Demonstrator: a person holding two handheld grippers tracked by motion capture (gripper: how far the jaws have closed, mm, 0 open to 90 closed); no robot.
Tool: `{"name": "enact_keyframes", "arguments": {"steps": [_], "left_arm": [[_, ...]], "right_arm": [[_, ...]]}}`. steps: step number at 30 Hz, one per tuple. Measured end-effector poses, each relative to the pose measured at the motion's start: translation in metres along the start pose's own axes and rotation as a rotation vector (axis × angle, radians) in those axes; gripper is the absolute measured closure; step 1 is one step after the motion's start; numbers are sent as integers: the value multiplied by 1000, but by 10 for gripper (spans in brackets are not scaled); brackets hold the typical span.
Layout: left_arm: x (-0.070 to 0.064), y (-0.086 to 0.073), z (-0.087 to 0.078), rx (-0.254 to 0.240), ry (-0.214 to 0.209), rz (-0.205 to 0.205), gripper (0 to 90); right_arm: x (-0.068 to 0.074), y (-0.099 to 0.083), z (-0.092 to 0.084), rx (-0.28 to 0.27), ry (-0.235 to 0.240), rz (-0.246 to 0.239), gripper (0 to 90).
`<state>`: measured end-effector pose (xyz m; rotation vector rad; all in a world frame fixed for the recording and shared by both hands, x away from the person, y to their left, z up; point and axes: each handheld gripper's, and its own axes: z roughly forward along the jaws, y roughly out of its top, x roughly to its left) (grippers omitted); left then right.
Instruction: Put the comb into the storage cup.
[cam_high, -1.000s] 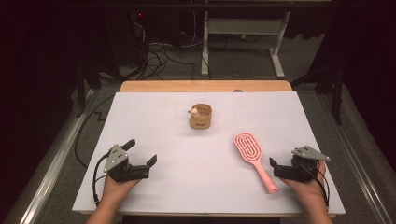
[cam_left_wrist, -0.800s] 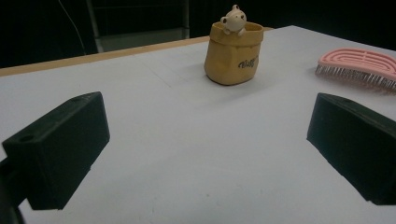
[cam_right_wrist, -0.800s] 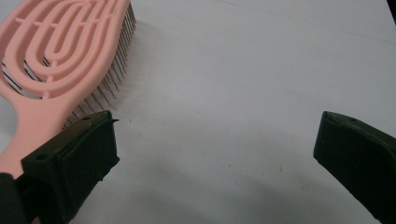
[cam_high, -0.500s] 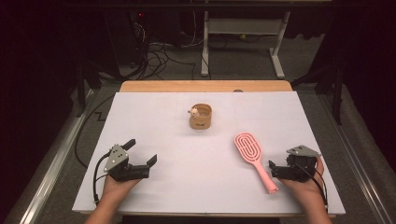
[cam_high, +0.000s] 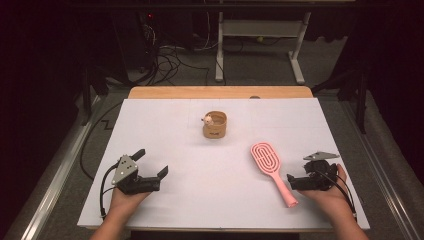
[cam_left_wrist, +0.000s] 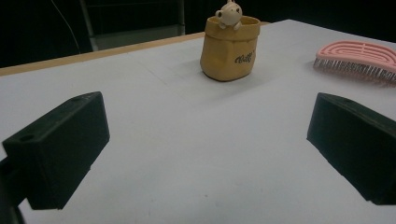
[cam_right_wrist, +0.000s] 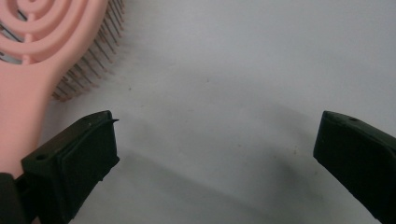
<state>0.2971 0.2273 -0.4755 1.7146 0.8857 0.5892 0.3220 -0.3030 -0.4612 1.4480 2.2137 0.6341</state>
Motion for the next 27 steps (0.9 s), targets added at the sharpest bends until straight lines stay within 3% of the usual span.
{"name": "enact_keyframes", "arguments": {"steps": [10, 15, 22, 27], "left_arm": [[0, -1, 0, 9, -3, -9, 0], [0, -1, 0, 8, -2, -10, 0], [0, -2, 0, 11, -5, -12, 0], [0, -2, 0, 13, -8, -9, 0]], "right_arm": [[3, 11, -14, 80, 10, -70, 4], [2, 14, -19, 112, 35, -77, 4], [7, 19, -25, 125, 64, -81, 4], [18, 26, -26, 133, 90, -100, 4]]}}
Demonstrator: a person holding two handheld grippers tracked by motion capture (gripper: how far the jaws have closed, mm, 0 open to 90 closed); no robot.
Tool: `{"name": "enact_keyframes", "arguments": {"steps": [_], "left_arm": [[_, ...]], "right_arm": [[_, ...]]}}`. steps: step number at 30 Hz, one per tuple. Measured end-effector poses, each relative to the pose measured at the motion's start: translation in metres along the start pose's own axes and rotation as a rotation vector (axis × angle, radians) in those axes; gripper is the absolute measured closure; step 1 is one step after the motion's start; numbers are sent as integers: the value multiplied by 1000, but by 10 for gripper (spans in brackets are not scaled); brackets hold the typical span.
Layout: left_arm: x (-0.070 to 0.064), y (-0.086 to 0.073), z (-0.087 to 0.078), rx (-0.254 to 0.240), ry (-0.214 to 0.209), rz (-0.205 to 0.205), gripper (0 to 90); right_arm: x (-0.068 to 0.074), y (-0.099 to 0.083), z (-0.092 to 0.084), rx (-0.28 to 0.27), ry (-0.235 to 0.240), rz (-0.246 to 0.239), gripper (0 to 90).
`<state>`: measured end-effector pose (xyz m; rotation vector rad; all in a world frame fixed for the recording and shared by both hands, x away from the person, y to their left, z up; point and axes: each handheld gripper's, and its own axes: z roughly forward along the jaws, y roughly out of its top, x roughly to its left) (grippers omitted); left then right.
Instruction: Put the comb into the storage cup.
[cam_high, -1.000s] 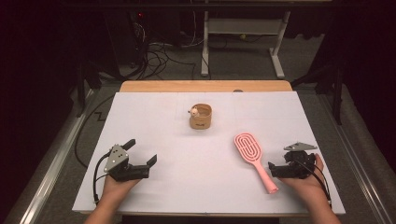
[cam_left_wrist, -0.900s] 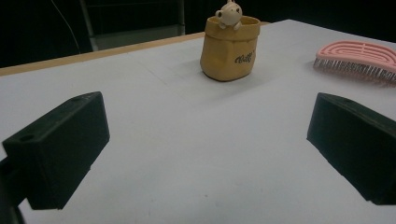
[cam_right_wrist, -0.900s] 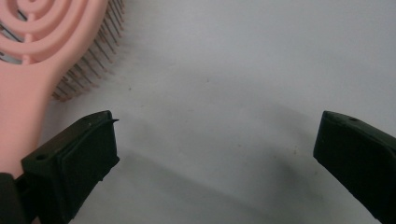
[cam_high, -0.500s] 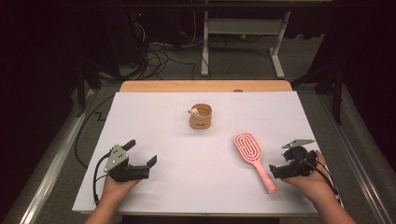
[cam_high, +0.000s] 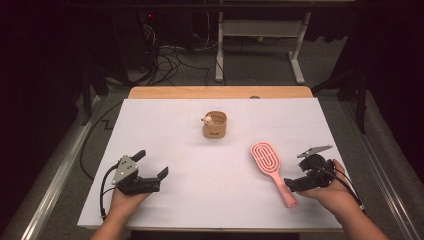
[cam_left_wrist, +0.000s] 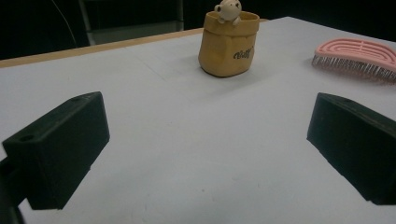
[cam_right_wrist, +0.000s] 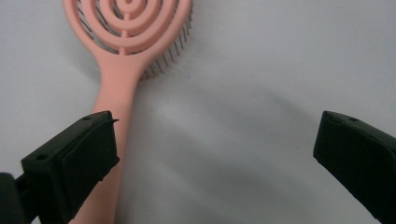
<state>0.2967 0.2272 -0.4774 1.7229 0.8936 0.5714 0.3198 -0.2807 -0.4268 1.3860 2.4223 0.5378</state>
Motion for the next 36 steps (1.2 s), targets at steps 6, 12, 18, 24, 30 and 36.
{"name": "enact_keyframes", "arguments": {"steps": [6, 12, 18, 24, 30, 36], "left_arm": [[0, 0, -1, 0, 2, -2, 0], [0, 0, -1, 0, 1, -6, 0], [1, -1, -1, 2, 1, -4, 0], [2, -1, -1, 2, 0, -5, 0], [2, -1, -1, 2, -1, -7, 0], [2, -2, -1, 1, 1, -7, 0]], "right_arm": [[9, 7, 6, 9, 15, -16, 4], [20, 20, 17, 7, 30, -26, 4], [29, 32, 26, 12, 34, -34, 4], [34, 43, 34, 25, 32, -38, 5], [37, 55, 43, 41, 32, -35, 8], [40, 69, 50, 56, 22, -40, 27]]}}
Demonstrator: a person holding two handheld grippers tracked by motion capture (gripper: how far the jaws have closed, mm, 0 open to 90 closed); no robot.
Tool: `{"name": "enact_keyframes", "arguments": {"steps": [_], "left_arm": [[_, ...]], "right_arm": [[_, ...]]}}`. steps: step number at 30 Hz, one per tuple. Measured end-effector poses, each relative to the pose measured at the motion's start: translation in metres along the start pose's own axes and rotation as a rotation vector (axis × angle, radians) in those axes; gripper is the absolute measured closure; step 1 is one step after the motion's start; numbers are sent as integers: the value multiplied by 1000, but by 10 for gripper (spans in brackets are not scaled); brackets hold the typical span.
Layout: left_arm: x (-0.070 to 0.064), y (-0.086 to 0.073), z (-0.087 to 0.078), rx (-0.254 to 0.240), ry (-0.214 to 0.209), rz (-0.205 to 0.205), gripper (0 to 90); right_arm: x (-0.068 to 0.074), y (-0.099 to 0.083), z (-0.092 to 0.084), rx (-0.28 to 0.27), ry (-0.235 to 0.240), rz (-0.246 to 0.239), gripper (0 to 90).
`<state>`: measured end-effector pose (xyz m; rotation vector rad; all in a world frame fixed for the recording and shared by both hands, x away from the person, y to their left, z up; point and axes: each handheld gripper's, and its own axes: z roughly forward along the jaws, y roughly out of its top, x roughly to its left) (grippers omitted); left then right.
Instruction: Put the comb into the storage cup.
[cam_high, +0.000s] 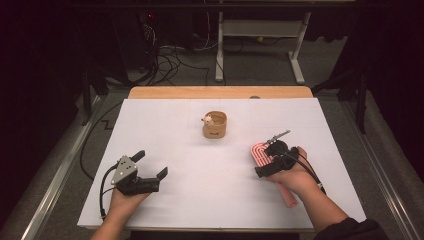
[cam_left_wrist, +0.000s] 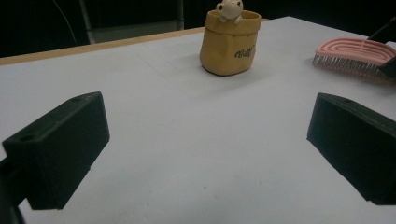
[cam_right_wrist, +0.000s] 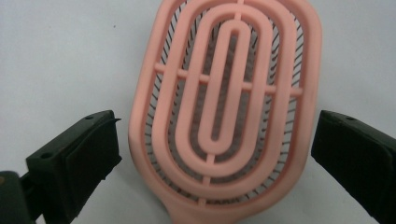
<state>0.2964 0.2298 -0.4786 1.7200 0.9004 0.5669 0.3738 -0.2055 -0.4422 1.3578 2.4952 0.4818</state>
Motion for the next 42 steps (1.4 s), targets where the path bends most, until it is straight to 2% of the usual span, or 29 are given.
{"name": "enact_keyframes", "arguments": {"steps": [8, 13, 14, 32, 35, 36, 37, 42], "left_arm": [[1, 0, 0, 0, 2, 0, 0], [1, 0, 0, 2, 0, 0, 0], [0, 0, 0, 0, 0, 1, 0], [1, 0, -2, -4, 3, -3, 0], [1, 0, -2, -3, 2, -4, 0], [1, 0, -2, -3, 2, -3, 0], [1, 0, -2, -3, 2, -4, 0], [1, 0, -2, -2, 2, -7, 0]], "right_arm": [[0, 10, 6, 11, -15, 14, 66], [0, 14, 8, 23, -24, 16, 121], [1, 15, 8, 27, -22, 31, 149], [2, 22, 10, 71, -43, 52, 172], [2, 22, 10, 73, -45, 68, 178], [3, 23, 10, 79, -45, 88, 180], [2, 23, 10, 78, -48, 83, 182], [1, 25, 10, 91, -46, 115, 191]]}}
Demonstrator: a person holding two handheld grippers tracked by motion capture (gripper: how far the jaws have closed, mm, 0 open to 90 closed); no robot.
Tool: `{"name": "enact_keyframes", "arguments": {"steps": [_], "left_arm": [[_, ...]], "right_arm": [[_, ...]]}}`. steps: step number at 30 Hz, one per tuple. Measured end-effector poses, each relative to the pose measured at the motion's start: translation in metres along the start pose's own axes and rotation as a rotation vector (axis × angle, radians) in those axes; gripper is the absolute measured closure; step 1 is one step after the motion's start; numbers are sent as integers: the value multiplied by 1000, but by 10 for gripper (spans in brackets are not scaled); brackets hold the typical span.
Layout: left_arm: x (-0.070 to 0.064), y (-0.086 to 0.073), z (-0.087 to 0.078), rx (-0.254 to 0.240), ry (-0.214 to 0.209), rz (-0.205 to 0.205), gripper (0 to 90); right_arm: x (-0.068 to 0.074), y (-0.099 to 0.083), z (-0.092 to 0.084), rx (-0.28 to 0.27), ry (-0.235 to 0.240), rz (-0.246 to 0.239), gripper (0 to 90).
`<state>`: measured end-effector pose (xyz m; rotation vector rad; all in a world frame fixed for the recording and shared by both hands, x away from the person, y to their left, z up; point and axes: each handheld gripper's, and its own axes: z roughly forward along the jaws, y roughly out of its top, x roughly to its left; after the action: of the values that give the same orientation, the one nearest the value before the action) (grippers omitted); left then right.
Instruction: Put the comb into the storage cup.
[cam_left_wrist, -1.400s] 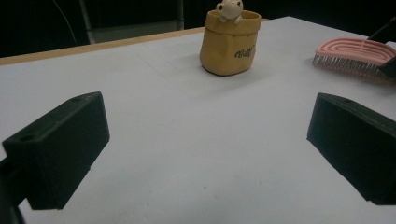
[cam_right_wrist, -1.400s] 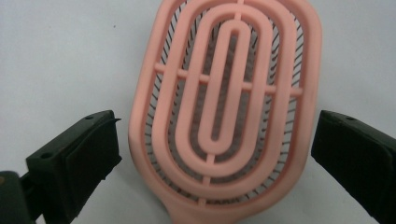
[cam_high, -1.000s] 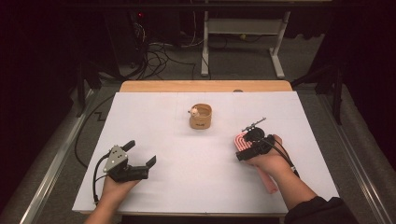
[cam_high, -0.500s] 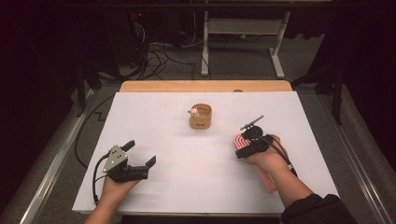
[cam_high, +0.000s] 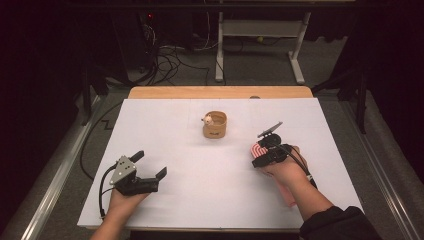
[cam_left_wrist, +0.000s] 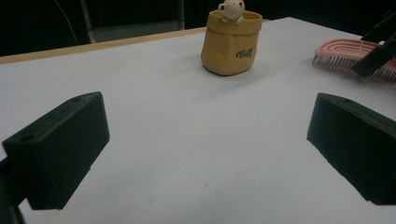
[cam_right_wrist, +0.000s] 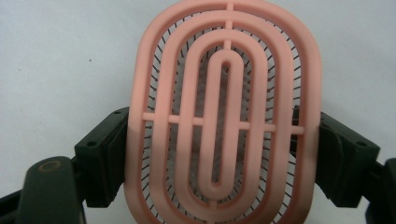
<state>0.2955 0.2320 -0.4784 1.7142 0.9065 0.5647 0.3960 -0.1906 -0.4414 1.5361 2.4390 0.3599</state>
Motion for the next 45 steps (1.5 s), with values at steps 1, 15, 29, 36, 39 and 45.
{"name": "enact_keyframes", "arguments": {"steps": [1, 15, 29, 36, 39, 45], "left_arm": [[0, 0, 0, 0, 0, 0, 0], [0, 0, -1, -3, -1, -1, 0], [0, 0, -1, 0, -3, -1, 0], [0, 0, -1, -1, -5, -6, 0], [0, 0, -1, -3, -7, -8, 0], [1, 0, -2, -6, -7, -18, 0]], "right_arm": [[0, 0, 0, 0, 0, 0, 191], [-1, 3, -5, 11, -8, -11, 201], [-3, -1, -22, -25, -7, -53, 205], [-4, 0, -31, -34, -1, -70, 206], [-4, -1, -33, -46, -6, -68, 205], [-3, -1, -40, -94, -8, -79, 205]]}}
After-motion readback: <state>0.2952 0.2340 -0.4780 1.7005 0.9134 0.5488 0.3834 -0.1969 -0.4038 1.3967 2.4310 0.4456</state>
